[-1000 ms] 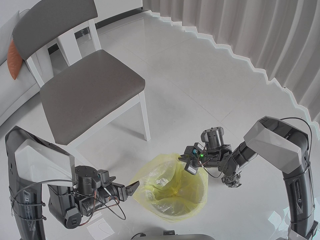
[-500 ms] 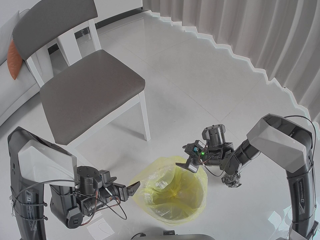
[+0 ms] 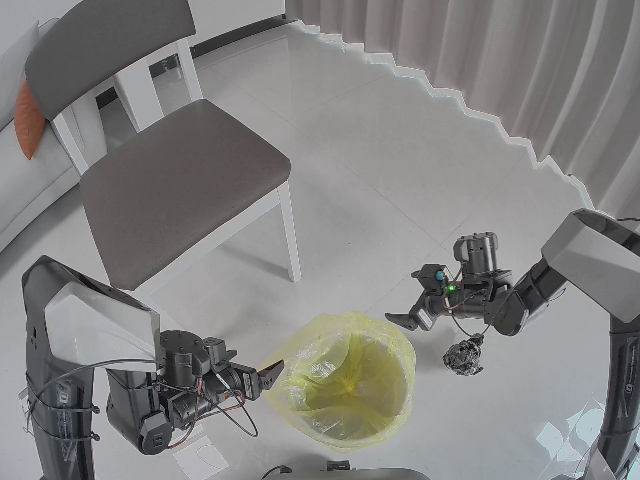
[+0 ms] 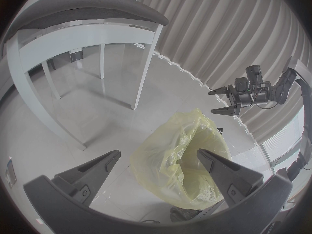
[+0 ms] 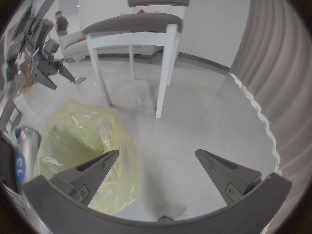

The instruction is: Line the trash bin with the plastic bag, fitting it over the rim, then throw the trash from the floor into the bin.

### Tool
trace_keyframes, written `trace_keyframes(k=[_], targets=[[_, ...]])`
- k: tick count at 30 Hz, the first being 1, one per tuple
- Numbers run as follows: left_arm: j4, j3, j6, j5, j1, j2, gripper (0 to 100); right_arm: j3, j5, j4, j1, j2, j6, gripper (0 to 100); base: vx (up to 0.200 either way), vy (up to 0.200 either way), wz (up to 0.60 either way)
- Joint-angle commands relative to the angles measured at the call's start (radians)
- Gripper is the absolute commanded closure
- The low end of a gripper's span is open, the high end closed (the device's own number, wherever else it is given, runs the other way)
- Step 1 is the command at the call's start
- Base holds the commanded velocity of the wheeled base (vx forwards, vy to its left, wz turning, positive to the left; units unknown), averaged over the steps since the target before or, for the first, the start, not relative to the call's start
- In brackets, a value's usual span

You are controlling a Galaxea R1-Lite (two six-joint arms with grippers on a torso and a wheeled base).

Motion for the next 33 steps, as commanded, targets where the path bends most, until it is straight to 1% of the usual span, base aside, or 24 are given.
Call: trace_keyframes(k=[1, 3, 4, 6, 9, 12, 13, 15, 20, 26, 30, 33], targets=[[-0.018, -0.071, 0.081, 0.009, 0.007, 0.077, 0, 0.223, 0.087, -0.114, -0.107, -0.142, 0.229, 0, 0.0, 0.0, 0.0], [-0.012, -0.094, 0.088, 0.012, 0.01, 0.094, 0, 0.286, 0.095, -0.194, -0.125, -0.151, 0.301, 0, 0.0, 0.0, 0.0], [-0.004, -0.115, 0.09, 0.012, 0.015, 0.109, 0, 0.337, 0.096, -0.272, -0.143, -0.15, 0.349, 0, 0.0, 0.0, 0.0], [0.01, -0.141, 0.091, 0.014, 0.019, 0.128, 0, 0.387, 0.096, -0.353, -0.159, -0.142, 0.381, 0, 0.0, 0.0, 0.0], [0.037, -0.172, 0.094, 0.015, 0.039, 0.142, 0, 0.441, 0.099, -0.429, -0.177, -0.13, 0.386, 0, 0.0, 0.0, 0.0], [0.053, -0.183, 0.107, 0.015, 0.042, 0.148, 0, 0.452, 0.102, -0.438, -0.179, -0.127, 0.386, 0, 0.0, 0.0, 0.0], [0.086, -0.206, 0.136, 0.015, 0.061, 0.151, 0, 0.455, 0.102, -0.438, -0.177, -0.125, 0.384, 0, 0.0, 0.0, 0.0], [0.11, -0.226, 0.157, 0.017, 0.076, 0.157, 0, 0.455, 0.102, -0.438, -0.169, -0.125, 0.384, 0, 0.0, 0.0, 0.0], [0.119, -0.241, 0.173, 0.015, 0.1, 0.177, 0, 0.456, 0.102, -0.435, -0.156, -0.124, 0.383, 0, 0.0, 0.0, 0.0], [0.123, -0.246, 0.19, 0.014, 0.094, 0.203, 0, 0.482, 0.102, -0.438, -0.148, -0.108, 0.376, 0, 0.0, 0.0, 0.0], [0.128, -0.273, 0.202, 0.015, 0.085, 0.221, 0, 0.499, 0.102, -0.438, -0.145, -0.093, 0.372, 0, 0.0, 0.0, 0.0], [0.152, -0.299, 0.228, 0.015, 0.084, 0.238, 0, 0.508, 0.102, -0.438, -0.145, -0.084, 0.358, 0, 0.0, 0.0, 0.0]])
